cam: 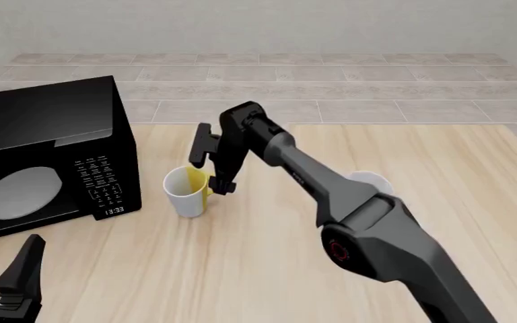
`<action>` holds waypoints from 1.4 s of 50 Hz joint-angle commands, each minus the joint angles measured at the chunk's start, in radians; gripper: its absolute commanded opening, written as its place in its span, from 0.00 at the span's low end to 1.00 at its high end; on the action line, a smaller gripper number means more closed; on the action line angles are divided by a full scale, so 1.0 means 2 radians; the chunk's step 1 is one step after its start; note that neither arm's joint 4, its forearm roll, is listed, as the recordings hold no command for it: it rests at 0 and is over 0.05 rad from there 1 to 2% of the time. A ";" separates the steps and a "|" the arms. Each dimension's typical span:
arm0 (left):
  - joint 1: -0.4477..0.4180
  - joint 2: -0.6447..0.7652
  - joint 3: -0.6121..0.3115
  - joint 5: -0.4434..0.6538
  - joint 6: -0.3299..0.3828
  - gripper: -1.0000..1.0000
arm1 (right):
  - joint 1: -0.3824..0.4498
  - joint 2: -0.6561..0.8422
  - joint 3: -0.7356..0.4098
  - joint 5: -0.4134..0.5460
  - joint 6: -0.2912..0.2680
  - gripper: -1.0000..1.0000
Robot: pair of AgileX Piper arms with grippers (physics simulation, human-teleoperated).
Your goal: Put the yellow and white mug to the front of the white mug.
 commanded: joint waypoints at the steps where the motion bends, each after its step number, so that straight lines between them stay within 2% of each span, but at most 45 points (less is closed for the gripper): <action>1: 0.000 0.000 0.000 0.000 0.000 1.00 | 0.004 0.009 -0.009 0.002 0.001 1.00; 2: 0.000 0.000 0.000 0.000 0.000 1.00 | 0.005 0.004 -0.001 -0.003 0.001 0.00; 19: 0.000 0.000 0.000 0.000 0.000 1.00 | 0.005 -0.019 0.041 -0.024 0.004 0.00; 37: 0.000 0.000 0.000 0.000 0.000 1.00 | -0.006 -0.089 0.114 -0.062 0.011 0.00; 48: 0.000 0.000 0.000 0.000 0.000 1.00 | -0.011 -0.114 0.131 -0.074 0.016 0.00; 58: 0.000 0.000 0.000 0.000 0.000 1.00 | -0.015 -0.126 0.127 -0.075 0.027 0.00; 63: 0.000 0.000 0.000 0.000 0.000 1.00 | -0.029 -0.113 0.089 -0.051 0.035 0.00; 70: 0.000 0.000 0.000 0.000 0.000 1.00 | -0.043 -0.110 0.064 -0.038 0.054 0.00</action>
